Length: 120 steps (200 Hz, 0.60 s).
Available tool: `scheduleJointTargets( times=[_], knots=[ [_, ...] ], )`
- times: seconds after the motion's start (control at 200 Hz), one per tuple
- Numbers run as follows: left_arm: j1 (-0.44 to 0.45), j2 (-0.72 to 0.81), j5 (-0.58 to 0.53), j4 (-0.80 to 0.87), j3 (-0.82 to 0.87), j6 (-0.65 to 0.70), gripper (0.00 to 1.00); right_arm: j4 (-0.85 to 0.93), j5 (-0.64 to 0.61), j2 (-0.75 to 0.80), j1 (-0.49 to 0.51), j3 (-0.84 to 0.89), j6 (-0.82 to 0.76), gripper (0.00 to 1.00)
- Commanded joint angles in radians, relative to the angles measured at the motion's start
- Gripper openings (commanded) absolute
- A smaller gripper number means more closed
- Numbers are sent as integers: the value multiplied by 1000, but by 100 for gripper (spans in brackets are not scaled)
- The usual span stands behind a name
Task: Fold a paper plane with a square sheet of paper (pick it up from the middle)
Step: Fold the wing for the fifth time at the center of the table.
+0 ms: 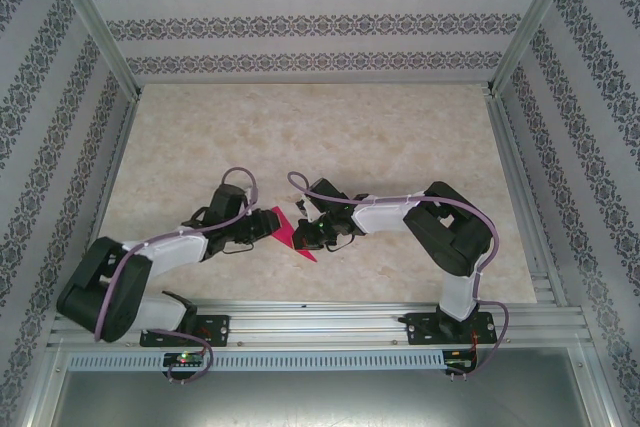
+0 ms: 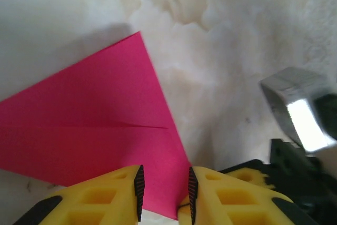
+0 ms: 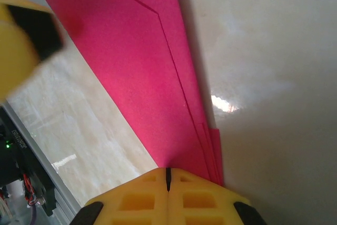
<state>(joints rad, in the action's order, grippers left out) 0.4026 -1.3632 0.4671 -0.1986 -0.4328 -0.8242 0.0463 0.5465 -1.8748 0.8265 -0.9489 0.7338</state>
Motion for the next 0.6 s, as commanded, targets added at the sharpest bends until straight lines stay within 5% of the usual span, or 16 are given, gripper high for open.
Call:
scheduleJointTargets(
  times=[0.0,0.205,0.595],
  knots=[
    [9,-74,-35,-151,-2,-23,31,131,-71,-76,2,46,7,0],
    [-3,-152,-99,-134,3,-3,30,140,-81,-76,2,53,2,0],
    [-167,-128,-56,-125,41,5,30,160,-85,-79,0,49,-11,0]
  ],
)
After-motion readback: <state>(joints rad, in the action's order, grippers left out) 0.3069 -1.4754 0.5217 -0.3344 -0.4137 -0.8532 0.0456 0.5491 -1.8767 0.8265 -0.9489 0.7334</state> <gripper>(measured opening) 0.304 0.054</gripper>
